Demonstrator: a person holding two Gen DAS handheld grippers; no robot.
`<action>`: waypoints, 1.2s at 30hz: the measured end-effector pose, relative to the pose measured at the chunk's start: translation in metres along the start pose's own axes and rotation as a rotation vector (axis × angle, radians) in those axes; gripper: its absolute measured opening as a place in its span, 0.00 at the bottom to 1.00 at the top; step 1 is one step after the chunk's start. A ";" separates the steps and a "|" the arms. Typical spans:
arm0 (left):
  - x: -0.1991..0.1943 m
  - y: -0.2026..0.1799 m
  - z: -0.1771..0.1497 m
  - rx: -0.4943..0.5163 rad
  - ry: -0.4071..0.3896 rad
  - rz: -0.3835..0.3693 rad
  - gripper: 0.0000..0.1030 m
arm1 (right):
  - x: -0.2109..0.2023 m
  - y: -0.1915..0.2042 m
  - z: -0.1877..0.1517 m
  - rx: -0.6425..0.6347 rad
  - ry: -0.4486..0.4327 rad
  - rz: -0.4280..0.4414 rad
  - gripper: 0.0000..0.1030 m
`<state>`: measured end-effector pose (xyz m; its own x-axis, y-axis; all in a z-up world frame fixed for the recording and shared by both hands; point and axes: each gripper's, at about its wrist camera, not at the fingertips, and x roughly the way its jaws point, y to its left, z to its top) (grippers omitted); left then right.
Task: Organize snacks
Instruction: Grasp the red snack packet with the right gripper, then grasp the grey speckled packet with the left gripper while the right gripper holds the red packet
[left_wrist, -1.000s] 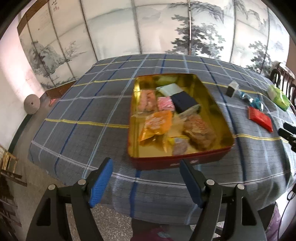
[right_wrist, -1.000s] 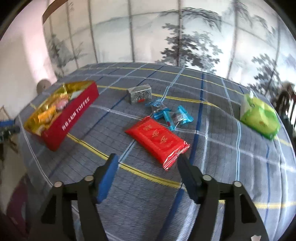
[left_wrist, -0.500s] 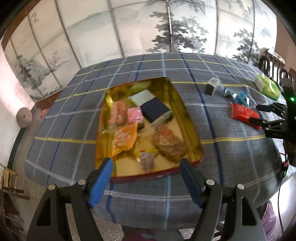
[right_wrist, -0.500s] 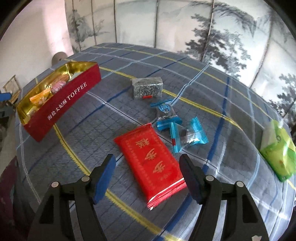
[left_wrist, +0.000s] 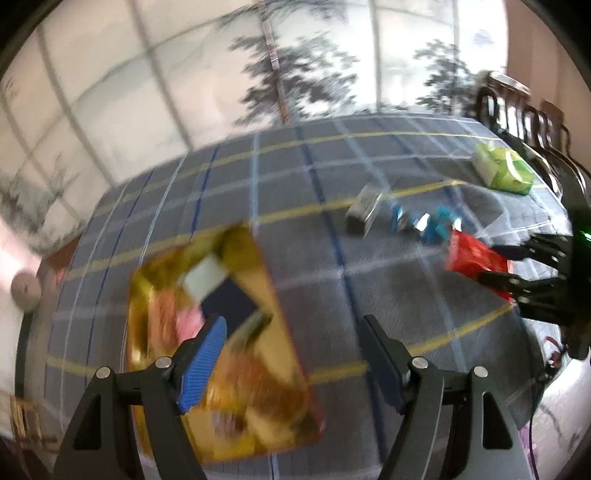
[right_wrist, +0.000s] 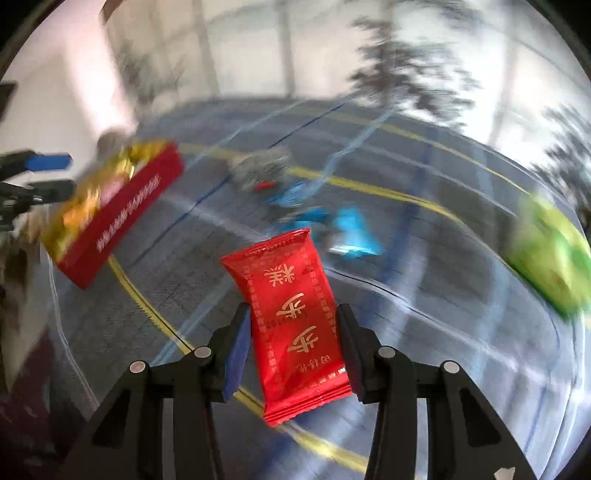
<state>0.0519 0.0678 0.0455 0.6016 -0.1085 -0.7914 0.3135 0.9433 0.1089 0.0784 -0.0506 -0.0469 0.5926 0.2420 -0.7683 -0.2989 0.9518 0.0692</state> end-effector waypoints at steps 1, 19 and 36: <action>0.003 -0.005 0.007 0.019 -0.006 -0.011 0.74 | -0.008 -0.010 -0.007 0.060 -0.025 -0.011 0.41; 0.124 -0.074 0.115 0.350 0.090 -0.175 0.74 | -0.029 -0.101 -0.070 0.428 -0.110 -0.282 0.41; 0.183 -0.076 0.103 0.287 0.195 -0.165 0.26 | -0.020 -0.100 -0.067 0.419 -0.100 -0.310 0.42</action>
<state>0.2142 -0.0561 -0.0453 0.3833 -0.1639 -0.9090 0.6041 0.7889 0.1124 0.0461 -0.1629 -0.0817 0.6803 -0.0652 -0.7300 0.2137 0.9704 0.1125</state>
